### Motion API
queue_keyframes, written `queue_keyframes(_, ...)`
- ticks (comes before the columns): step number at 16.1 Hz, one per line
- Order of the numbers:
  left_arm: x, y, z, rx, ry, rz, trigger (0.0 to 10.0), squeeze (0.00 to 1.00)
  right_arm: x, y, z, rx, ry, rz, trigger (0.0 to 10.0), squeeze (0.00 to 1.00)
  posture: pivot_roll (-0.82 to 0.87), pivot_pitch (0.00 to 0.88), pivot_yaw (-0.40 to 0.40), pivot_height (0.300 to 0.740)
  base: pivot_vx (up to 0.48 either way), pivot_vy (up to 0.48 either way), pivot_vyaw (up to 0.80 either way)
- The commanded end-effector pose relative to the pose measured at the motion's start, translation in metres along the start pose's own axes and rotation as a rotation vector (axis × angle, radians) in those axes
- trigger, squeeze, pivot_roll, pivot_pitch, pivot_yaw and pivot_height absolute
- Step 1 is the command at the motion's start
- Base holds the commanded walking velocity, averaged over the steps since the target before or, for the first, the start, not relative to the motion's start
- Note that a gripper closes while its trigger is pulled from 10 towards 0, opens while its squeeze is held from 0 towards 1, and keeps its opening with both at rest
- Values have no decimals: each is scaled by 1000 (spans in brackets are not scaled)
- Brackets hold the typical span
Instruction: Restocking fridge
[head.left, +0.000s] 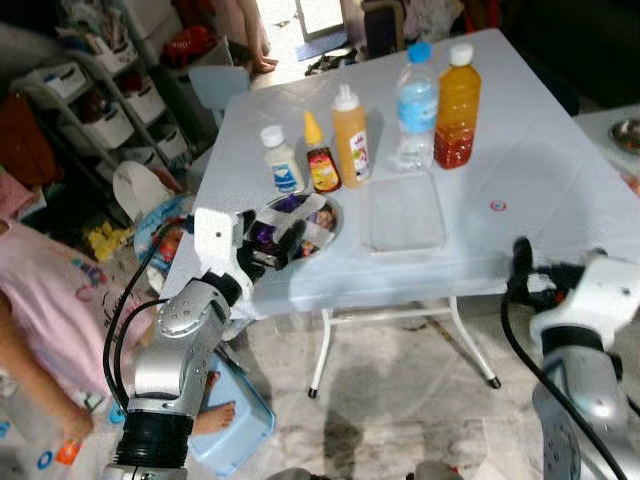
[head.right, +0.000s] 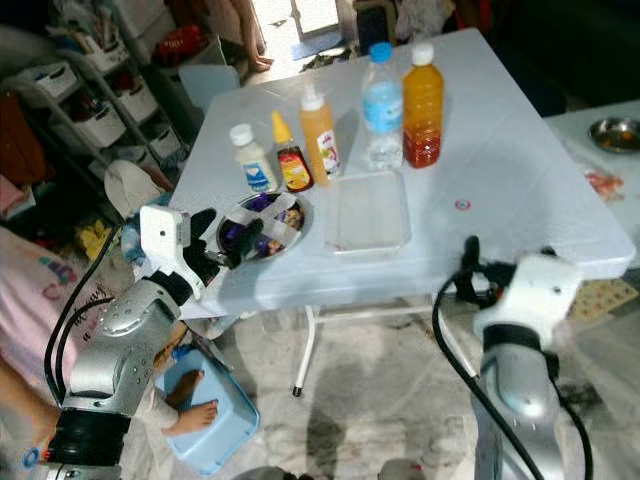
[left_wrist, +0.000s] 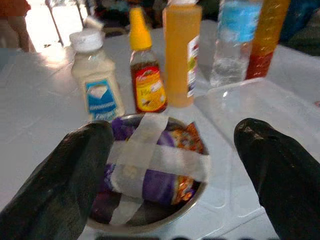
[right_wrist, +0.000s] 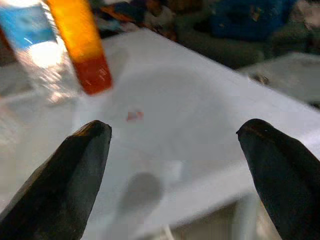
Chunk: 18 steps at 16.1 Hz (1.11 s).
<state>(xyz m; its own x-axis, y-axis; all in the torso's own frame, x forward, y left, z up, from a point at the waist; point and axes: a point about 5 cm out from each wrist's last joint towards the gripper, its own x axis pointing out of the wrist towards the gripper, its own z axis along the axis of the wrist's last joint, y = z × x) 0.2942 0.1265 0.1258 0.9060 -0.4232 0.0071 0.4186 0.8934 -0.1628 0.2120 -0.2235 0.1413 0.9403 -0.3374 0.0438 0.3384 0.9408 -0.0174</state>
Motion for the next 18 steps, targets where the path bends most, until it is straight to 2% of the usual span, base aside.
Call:
queue_keyframes(1, -1, 11, 6, 23, -5, 48, 10000, 0, -3, 3, 4, 17, -8, -5, 10000, 0, -240, 0, 273, 740, 0, 0, 0)
queue_keyframes(3, 2, 10, 15, 66, -34, 40, 10000, 0, 0, 5, 9, 11, -25, 4, 10000, 0, -210, 0, 242, 740, 0, 0, 0)
queue_keyframes(4, 5, 8, 16, 63, -47, 46, 10000, 0, 4, 2, 9, -2, -25, -1, 10000, 0, -197, 0, 223, 740, 0, 0, 0)
queue_keyframes(6, 2, 9, 13, 46, -53, 69, 10000, 0, 10, 1, 9, -31, -32, 8, 10000, 0, -212, 0, 214, 740, 0, 0, 0)
queue_keyframes(7, -4, 9, 6, 39, -40, 78, 10000, 0, 7, 0, 11, -30, -35, 10, 10000, 0, -209, 0, 210, 740, 0, 0, 0)
queue_keyframes(10, -5, 5, 6, 49, -46, 78, 10000, 0, 2, 10, 5, -19, 2, 44, 10000, 0, -202, 0, 189, 740, 0, 0, 0)
queue_keyframes(13, -6, 8, 0, 23, -38, 121, 10000, 0, 5, 20, 16, -65, -54, 96, 10000, 0, -245, 0, 191, 740, 0, 0, 0)
queue_keyframes(14, -5, 9, -5, -10, -27, 141, 10000, 0, 6, 19, 22, -73, -74, 98, 10000, 0, -272, 0, 205, 740, 0, 0, 0)
queue_keyframes(15, -2, 4, -6, -8, -27, 124, 10000, 0, 10, 15, 23, -71, -78, 88, 10000, 0, -260, 0, 212, 740, 0, 0, 0)
queue_keyframes(18, 0, 8, 7, 24, -56, 132, 10000, 0, 18, 21, 27, -74, -83, 71, 10000, 0, -238, 0, 213, 740, 0, 0, 0)
